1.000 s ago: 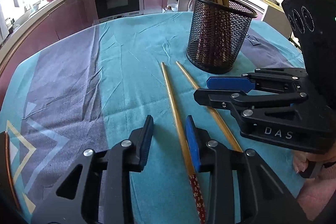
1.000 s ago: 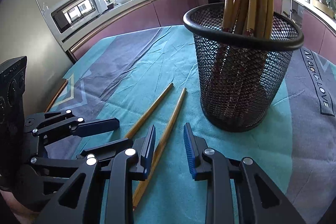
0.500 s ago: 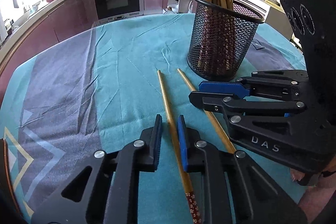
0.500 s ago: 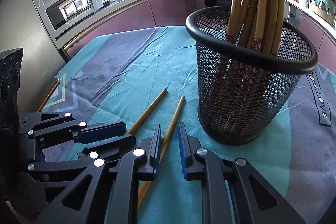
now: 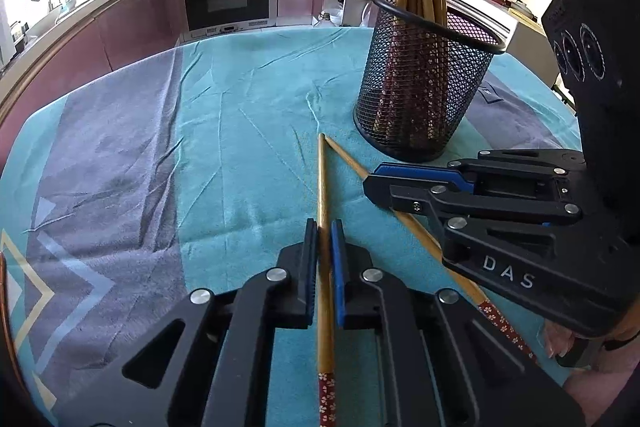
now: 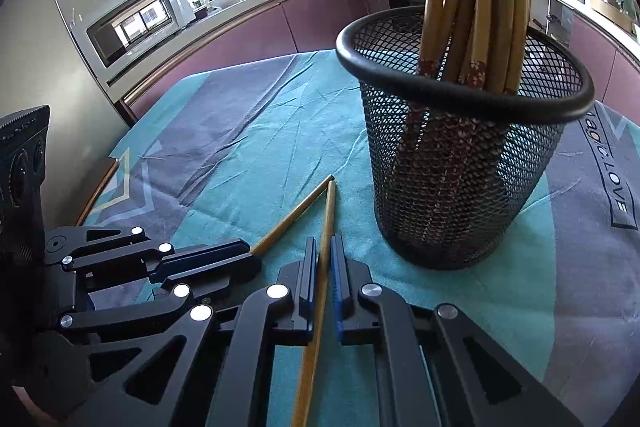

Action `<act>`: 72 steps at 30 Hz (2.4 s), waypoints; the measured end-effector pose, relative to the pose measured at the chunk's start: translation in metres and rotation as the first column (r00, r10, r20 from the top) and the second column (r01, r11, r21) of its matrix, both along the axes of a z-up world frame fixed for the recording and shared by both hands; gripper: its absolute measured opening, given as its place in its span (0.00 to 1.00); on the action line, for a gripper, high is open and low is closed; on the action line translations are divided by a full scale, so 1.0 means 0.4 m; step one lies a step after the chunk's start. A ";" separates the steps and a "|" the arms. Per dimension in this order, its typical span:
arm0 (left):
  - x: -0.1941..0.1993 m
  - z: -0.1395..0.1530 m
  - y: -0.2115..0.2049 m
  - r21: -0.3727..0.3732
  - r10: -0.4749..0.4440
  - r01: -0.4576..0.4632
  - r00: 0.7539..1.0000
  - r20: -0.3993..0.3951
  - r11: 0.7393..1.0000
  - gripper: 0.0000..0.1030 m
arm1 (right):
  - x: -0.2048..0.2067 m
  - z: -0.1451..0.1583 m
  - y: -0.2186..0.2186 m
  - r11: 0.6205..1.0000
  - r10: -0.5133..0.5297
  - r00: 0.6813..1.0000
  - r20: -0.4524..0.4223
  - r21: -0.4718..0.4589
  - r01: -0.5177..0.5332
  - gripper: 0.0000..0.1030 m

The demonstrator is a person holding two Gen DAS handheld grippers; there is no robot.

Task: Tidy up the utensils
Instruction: 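Lift the chopstick upright with the left tool, then lower the upright chopstick into the black mesh cup with the left tool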

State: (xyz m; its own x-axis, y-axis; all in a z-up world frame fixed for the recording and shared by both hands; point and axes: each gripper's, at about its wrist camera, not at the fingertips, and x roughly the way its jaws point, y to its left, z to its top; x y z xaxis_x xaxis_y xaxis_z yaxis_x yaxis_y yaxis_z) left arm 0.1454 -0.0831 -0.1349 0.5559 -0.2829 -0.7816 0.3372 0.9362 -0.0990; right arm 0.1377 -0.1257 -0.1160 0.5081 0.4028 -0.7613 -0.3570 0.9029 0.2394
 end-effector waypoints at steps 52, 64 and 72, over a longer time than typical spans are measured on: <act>-0.115 0.267 0.081 -0.253 -0.037 0.082 0.984 0.175 0.964 0.07 | -0.136 0.275 -0.149 0.972 -0.059 0.957 0.283 0.236 -0.010 0.05; -0.115 0.313 0.074 -0.264 -0.034 0.094 0.975 0.221 0.960 0.07 | -0.146 0.307 -0.165 0.970 -0.074 0.939 0.335 0.242 -0.010 0.05; -0.102 0.330 0.065 -0.262 -0.029 0.094 0.970 0.240 0.961 0.07 | -0.139 0.332 -0.175 0.971 -0.084 0.928 0.363 0.241 -0.006 0.05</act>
State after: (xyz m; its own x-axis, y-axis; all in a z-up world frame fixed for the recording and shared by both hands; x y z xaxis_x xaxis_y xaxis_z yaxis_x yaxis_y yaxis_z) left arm 0.1047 -0.0572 -0.0028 0.6873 -0.5038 -0.5233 0.4368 0.8622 -0.2564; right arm 0.0820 -0.1959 0.0169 0.7527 0.5202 -0.4036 -0.4262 0.8522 0.3035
